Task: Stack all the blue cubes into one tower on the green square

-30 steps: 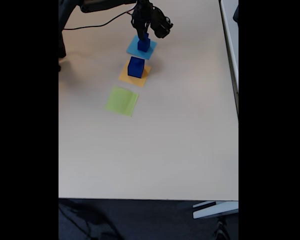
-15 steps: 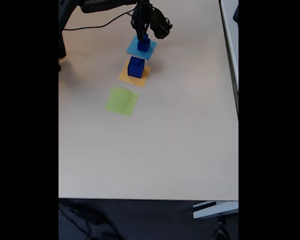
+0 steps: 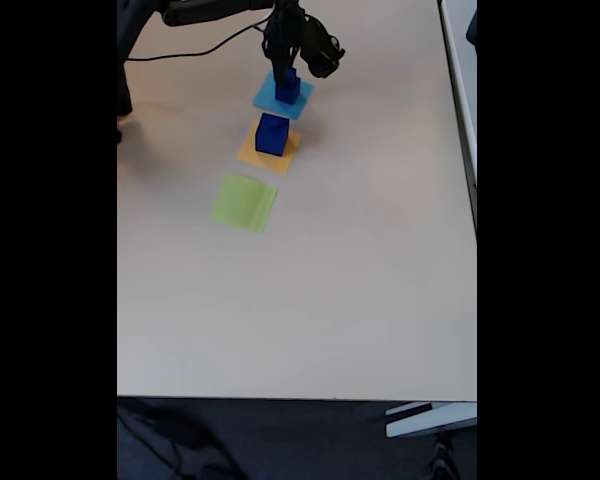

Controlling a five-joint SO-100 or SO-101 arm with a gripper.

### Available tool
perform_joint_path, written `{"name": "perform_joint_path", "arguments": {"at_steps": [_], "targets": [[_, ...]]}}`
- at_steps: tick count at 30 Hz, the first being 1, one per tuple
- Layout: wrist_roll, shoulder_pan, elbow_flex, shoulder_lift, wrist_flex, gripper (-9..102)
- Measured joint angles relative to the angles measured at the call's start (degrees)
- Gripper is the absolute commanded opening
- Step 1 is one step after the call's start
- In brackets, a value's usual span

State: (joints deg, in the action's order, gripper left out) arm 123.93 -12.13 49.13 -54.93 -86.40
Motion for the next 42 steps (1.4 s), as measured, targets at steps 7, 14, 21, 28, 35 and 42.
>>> {"name": "perform_joint_path", "arguments": {"at_steps": [7, 14, 21, 28, 35, 42], "targets": [[-2.2, 0.0, -1.7, 0.0, -2.9, 20], [-5.0, 1.6, -6.2, -0.1, -4.9, 20], [-6.0, 1.7, -7.0, -0.1, -4.9, 20], [-7.2, 1.5, -8.5, -0.2, -4.9, 4], [-7.6, 1.5, -8.5, -0.2, -4.9, 0], [-8.3, 1.8, -8.5, -0.3, -4.9, 0]]}}
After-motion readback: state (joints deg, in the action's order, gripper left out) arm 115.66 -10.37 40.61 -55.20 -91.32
